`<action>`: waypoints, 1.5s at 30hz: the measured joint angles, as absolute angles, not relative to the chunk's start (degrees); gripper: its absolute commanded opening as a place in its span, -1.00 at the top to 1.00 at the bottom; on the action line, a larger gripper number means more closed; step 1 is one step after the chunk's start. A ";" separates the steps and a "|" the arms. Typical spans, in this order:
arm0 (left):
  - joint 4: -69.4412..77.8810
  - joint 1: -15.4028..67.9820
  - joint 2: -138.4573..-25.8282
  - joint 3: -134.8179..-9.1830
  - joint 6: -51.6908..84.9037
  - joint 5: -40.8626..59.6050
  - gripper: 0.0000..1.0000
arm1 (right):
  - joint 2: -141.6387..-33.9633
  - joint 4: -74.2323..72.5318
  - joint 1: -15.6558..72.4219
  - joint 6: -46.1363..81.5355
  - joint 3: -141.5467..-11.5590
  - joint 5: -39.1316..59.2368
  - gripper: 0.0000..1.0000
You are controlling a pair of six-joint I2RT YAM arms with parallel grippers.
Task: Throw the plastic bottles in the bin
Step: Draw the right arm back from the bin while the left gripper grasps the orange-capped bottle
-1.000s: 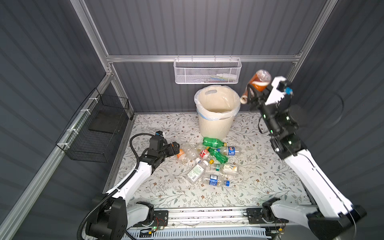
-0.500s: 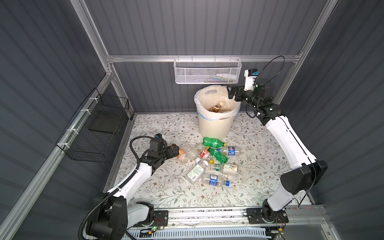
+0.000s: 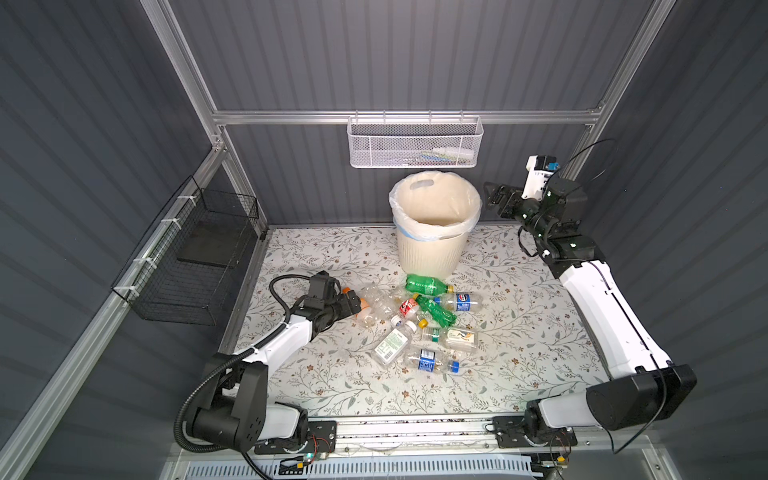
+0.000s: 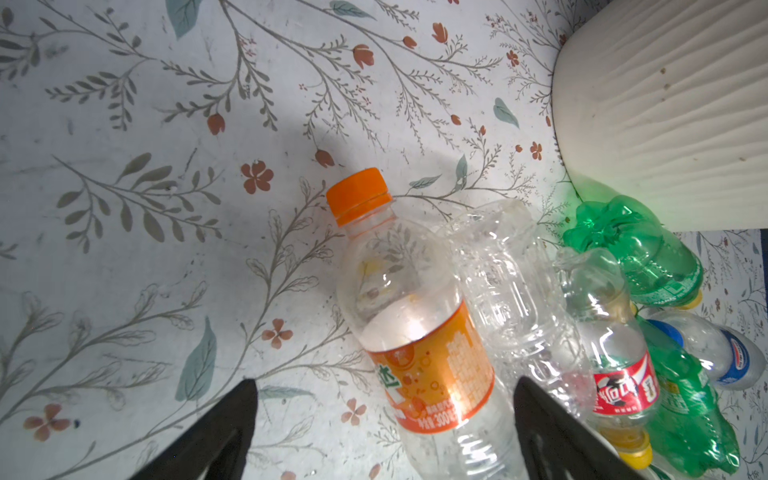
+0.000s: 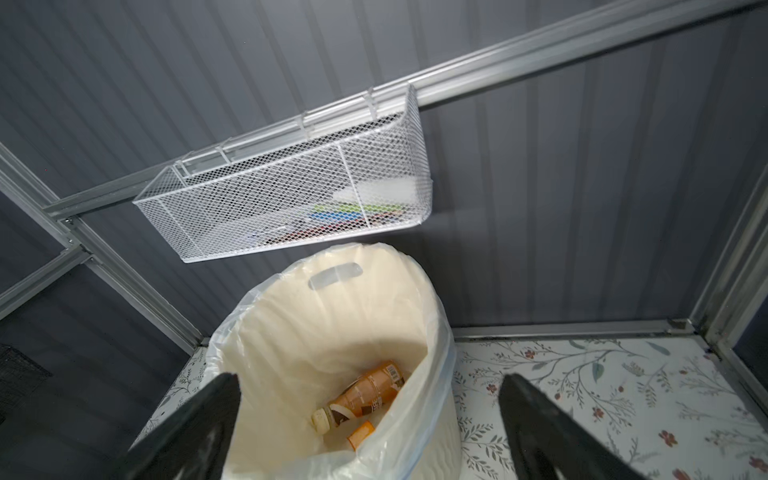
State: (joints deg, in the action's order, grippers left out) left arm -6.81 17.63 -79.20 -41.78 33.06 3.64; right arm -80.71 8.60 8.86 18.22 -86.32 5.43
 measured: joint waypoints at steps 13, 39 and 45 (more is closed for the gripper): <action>-6.85 19.70 -86.87 -47.59 35.31 5.13 -0.80 | -71.83 7.25 0.54 24.88 -68.29 7.18 -0.95; -10.66 21.04 -92.16 -48.84 37.56 2.26 -0.31 | -67.90 4.27 -7.49 31.09 -55.79 10.17 -0.91; -12.64 21.04 -92.14 -48.84 35.97 -0.30 -0.21 | -67.57 4.19 -7.64 31.33 -55.07 10.44 -0.90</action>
